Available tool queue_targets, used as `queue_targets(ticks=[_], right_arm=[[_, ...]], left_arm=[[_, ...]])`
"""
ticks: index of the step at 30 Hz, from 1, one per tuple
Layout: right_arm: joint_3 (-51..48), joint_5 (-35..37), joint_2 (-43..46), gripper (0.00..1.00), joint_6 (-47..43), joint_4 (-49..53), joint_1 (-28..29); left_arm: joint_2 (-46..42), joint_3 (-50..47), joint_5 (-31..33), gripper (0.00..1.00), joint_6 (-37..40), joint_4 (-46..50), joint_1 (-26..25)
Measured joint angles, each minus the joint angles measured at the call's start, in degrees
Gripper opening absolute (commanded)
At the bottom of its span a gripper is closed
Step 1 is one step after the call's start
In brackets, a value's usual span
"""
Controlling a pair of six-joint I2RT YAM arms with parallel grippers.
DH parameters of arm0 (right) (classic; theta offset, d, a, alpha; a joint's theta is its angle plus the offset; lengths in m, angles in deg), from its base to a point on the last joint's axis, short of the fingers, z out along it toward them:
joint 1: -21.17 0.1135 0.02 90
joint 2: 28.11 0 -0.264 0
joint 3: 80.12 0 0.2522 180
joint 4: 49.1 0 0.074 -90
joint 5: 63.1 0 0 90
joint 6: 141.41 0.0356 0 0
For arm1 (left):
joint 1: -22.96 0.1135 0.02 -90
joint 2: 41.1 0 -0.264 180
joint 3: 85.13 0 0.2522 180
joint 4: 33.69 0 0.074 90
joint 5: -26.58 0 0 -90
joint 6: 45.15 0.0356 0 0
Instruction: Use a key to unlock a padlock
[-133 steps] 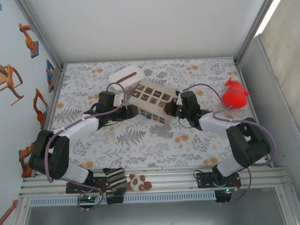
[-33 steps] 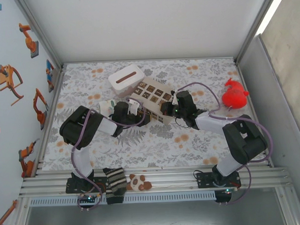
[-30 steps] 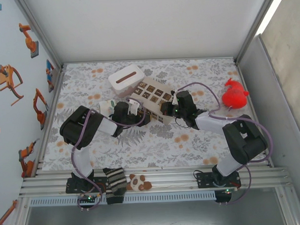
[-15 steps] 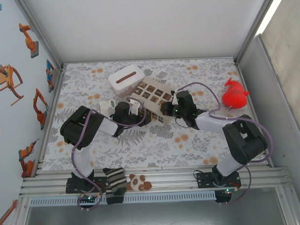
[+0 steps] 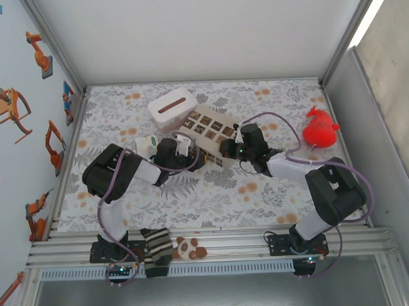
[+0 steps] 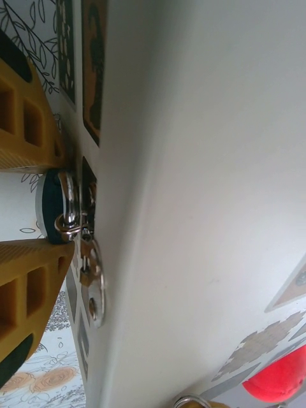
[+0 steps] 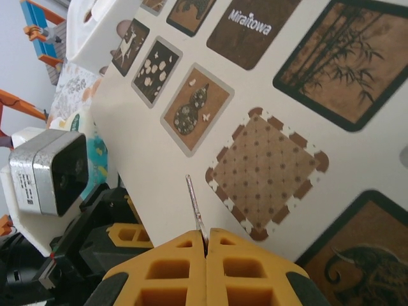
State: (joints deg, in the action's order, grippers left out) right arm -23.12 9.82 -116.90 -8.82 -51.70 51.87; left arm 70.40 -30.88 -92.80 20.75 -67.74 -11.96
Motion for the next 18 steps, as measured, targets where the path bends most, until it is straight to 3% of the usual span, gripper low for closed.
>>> queue_targets(ticks=[8, 12, 18], right_arm=[[-1.2, 0.9, 12.1, 0.0, -0.9, 6.9, 1.1], [-2.6, 3.5, 19.4, 0.0, -3.8, 11.0, 4.8], [-9.4, 7.0, 23.4, 0.0, -7.9, 12.8, 11.5]], left_arm=[[-3.5, 0.8, 0.0, 0.27, -1.0, 7.5, -0.6], [-6.1, 2.0, -0.3, 0.23, -3.3, 13.7, -1.1], [-11.1, 5.9, -0.7, 0.23, -6.0, 24.2, -1.1]])
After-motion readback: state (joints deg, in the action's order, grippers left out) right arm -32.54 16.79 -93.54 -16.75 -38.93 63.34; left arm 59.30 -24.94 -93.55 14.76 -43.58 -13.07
